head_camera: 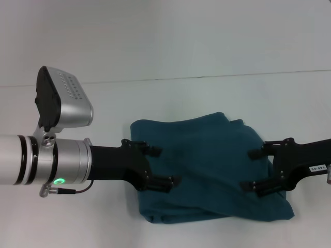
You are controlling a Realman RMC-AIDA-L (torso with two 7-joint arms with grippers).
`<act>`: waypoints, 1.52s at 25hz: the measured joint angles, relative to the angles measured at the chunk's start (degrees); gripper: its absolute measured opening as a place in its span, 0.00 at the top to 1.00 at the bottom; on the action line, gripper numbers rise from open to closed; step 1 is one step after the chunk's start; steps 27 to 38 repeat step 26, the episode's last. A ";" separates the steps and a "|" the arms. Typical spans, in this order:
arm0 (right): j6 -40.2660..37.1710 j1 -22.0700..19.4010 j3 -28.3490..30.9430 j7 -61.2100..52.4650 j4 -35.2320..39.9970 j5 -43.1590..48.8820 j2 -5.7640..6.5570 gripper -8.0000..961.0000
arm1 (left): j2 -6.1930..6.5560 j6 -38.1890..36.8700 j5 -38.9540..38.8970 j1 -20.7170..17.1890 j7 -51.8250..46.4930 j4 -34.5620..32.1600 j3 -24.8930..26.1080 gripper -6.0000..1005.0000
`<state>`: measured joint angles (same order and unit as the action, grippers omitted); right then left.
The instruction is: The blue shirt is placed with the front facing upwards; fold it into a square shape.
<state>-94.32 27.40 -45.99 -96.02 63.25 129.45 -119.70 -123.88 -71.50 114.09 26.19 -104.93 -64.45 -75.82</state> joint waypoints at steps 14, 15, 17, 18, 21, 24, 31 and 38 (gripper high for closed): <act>0.68 0.25 -0.41 0.19 -0.05 0.02 -0.03 0.01 | -0.04 0.22 0.15 -0.11 0.09 0.00 -0.43 0.12; 0.81 0.21 -0.52 0.20 -0.10 0.02 -0.06 0.01 | -0.04 0.23 0.15 -0.11 0.10 -0.01 -0.44 0.12; 0.91 0.17 -0.58 0.27 -0.20 0.02 -0.08 0.01 | -0.04 0.23 0.16 -0.11 0.17 -0.02 -0.53 0.12; 0.91 0.14 -0.59 0.32 -0.23 0.01 -0.09 0.01 | -0.04 0.23 0.17 -0.12 0.29 -0.04 -0.56 0.12; 0.85 0.04 -0.59 0.49 -0.27 -0.24 -0.09 0.01 | -0.08 0.23 0.17 -0.28 0.89 -0.09 -0.58 0.12; 0.40 0.01 -0.59 0.74 -0.43 -0.65 -0.09 0.01 | -0.11 0.23 0.17 -0.37 1.60 -0.07 -0.61 0.12; 0.43 0.01 -0.59 0.82 -0.57 -0.71 -0.13 0.01 | -0.13 0.23 0.17 -0.42 1.73 0.00 -0.89 0.12; 0.43 0.01 -0.59 0.82 -0.57 -0.71 -0.13 0.01 | -0.13 0.23 0.17 -0.42 1.73 0.00 -0.89 0.12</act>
